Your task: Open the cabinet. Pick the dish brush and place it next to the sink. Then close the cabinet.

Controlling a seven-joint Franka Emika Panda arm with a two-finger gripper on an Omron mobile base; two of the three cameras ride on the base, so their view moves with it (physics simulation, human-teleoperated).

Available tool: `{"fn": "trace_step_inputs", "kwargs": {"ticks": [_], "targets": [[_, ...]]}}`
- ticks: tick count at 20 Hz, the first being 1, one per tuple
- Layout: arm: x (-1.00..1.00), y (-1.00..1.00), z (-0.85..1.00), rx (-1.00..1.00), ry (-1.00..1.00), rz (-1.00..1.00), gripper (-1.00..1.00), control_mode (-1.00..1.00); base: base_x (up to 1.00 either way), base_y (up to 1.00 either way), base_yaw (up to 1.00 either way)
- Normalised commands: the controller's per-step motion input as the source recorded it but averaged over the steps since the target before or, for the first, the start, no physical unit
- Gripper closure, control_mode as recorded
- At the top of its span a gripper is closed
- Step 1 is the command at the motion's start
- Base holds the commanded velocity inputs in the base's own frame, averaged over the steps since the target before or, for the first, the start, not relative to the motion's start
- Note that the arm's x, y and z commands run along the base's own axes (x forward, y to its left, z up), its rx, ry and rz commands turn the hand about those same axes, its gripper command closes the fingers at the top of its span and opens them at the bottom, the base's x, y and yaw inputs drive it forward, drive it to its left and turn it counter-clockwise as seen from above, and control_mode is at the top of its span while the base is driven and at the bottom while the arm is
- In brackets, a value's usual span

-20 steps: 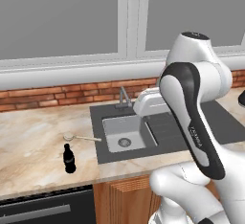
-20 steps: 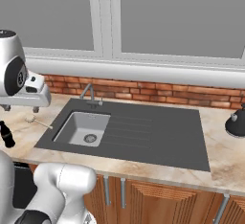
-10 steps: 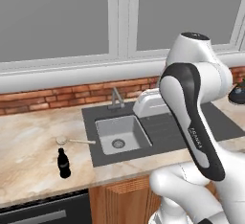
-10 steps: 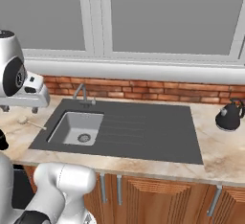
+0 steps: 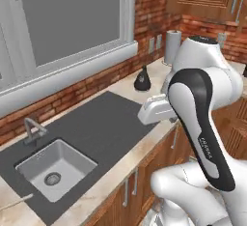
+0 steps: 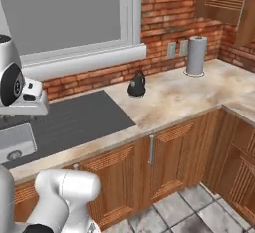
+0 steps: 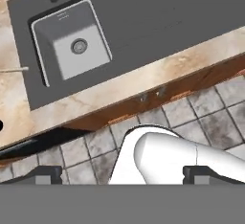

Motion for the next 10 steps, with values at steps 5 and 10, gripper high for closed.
{"fn": "trace_step_inputs", "kwargs": {"ticks": [5,10], "targets": [[0.00,0.00,0.00,0.00,0.00,0.00,-1.00,1.00,-0.01,0.00,-1.00],[0.00,0.00,0.00,0.00,0.00,0.00,-1.00,1.00,-0.03,-0.19,-0.99]]}}
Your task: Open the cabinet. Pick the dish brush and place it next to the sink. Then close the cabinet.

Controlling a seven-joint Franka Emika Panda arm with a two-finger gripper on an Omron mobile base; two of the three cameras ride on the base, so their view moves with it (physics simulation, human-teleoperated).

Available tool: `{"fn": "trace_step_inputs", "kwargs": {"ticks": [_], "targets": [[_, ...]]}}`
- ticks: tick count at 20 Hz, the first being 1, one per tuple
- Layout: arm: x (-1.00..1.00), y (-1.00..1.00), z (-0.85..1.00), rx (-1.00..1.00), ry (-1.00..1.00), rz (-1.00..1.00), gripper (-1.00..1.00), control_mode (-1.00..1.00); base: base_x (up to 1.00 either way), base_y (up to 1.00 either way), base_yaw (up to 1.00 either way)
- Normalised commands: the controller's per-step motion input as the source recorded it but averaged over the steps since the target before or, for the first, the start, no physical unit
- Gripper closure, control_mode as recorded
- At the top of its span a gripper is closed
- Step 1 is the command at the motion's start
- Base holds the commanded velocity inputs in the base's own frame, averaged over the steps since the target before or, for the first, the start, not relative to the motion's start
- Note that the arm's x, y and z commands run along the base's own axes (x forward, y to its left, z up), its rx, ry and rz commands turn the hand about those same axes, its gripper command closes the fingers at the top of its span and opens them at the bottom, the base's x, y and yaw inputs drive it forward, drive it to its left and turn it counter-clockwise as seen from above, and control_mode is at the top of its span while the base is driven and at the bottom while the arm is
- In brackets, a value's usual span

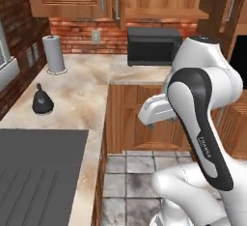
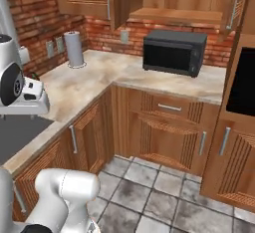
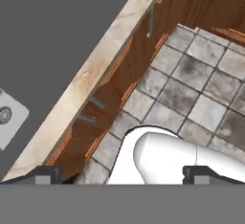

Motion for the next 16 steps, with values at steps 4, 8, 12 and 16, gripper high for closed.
{"fn": "trace_step_inputs", "kwargs": {"ticks": [4,8,12,16], "targets": [[0.00,0.00,0.00,0.00,0.00,0.00,-1.00,1.00,0.06,-0.53,-0.76],[0.00,0.00,0.00,0.00,0.00,0.00,-1.00,1.00,0.26,-0.54,-0.06],[0.00,0.00,0.00,0.00,0.00,0.00,-1.00,1.00,0.48,0.04,-0.01],[0.00,0.00,0.00,0.00,0.00,0.00,-1.00,1.00,0.86,0.00,-0.22]]}}
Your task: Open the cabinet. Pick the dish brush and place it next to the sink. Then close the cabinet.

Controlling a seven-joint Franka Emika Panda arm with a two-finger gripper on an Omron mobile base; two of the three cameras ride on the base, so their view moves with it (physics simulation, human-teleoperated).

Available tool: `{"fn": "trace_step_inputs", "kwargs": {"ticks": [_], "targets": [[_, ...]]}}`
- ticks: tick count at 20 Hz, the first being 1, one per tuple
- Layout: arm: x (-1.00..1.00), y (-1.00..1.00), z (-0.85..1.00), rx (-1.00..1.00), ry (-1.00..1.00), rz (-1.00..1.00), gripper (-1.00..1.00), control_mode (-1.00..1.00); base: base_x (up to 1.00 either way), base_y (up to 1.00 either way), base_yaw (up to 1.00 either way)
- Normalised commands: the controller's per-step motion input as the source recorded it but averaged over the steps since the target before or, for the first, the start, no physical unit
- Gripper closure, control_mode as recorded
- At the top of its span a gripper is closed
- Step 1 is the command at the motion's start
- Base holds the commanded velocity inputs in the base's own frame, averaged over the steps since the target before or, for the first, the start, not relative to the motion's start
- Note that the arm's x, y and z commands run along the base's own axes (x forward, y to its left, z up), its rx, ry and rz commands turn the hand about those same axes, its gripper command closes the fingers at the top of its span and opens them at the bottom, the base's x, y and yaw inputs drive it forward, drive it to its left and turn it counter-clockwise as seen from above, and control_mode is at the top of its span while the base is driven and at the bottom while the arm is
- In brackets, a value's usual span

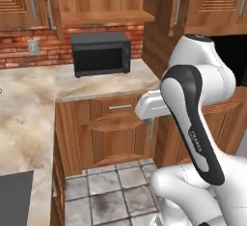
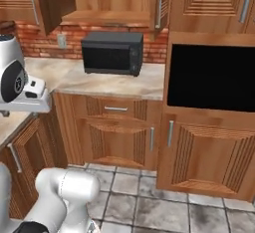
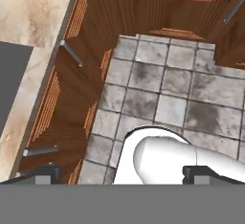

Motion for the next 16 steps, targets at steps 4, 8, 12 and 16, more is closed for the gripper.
{"fn": "trace_step_inputs", "kwargs": {"ticks": [4,8,12,16], "targets": [[0.00,0.00,0.00,0.00,0.00,0.00,-1.00,1.00,1.00,0.00,-0.46],[0.00,0.00,0.00,0.00,0.00,0.00,-1.00,1.00,1.00,0.01,-0.53],[0.00,0.00,0.00,0.00,0.00,0.00,-1.00,1.00,0.44,0.33,-0.31],[0.00,0.00,0.00,0.00,0.00,0.00,-1.00,1.00,0.38,0.58,-0.02]]}}
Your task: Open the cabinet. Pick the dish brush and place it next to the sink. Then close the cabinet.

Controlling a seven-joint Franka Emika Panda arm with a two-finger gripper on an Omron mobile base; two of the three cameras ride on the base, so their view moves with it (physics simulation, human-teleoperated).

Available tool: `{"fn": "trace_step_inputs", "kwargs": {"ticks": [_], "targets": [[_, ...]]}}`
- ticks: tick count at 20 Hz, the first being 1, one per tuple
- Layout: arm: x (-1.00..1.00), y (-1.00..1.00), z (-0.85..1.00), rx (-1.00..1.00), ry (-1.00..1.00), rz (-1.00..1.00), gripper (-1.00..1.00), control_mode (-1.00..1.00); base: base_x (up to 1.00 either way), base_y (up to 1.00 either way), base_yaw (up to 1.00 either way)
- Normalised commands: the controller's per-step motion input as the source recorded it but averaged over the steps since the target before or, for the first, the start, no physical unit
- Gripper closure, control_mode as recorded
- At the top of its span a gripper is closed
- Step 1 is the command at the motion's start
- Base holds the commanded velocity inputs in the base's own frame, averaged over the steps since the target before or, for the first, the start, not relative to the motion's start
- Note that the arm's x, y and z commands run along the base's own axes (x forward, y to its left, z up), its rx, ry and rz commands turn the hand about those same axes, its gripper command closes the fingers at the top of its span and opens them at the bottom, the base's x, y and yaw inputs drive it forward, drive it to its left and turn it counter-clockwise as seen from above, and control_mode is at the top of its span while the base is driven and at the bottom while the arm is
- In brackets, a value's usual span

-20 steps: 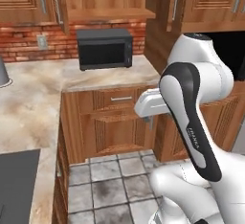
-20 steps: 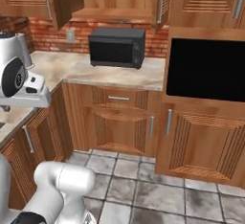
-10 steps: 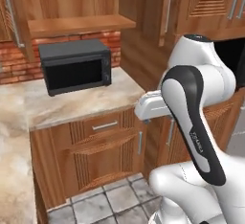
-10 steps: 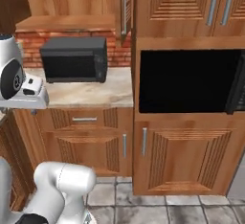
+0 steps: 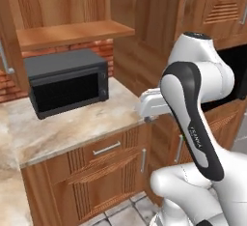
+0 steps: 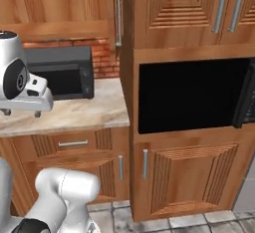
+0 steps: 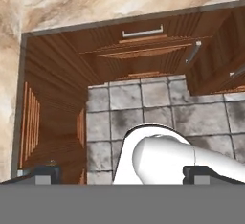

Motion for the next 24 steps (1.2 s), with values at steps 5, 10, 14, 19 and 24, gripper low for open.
{"fn": "trace_step_inputs", "kwargs": {"ticks": [5,10,14,19,24], "targets": [[0.00,0.00,0.00,0.00,0.00,0.00,-1.00,1.00,0.71,0.60,0.12],[0.00,0.00,0.00,0.00,0.00,0.00,-1.00,1.00,0.47,0.24,0.14],[0.00,0.00,0.00,0.00,0.00,0.00,-1.00,1.00,0.00,0.24,0.19],[0.00,0.00,0.00,0.00,0.00,0.00,-1.00,1.00,0.16,0.03,0.32],[0.00,0.00,0.00,0.00,0.00,0.00,-1.00,1.00,0.39,0.00,0.34]]}}
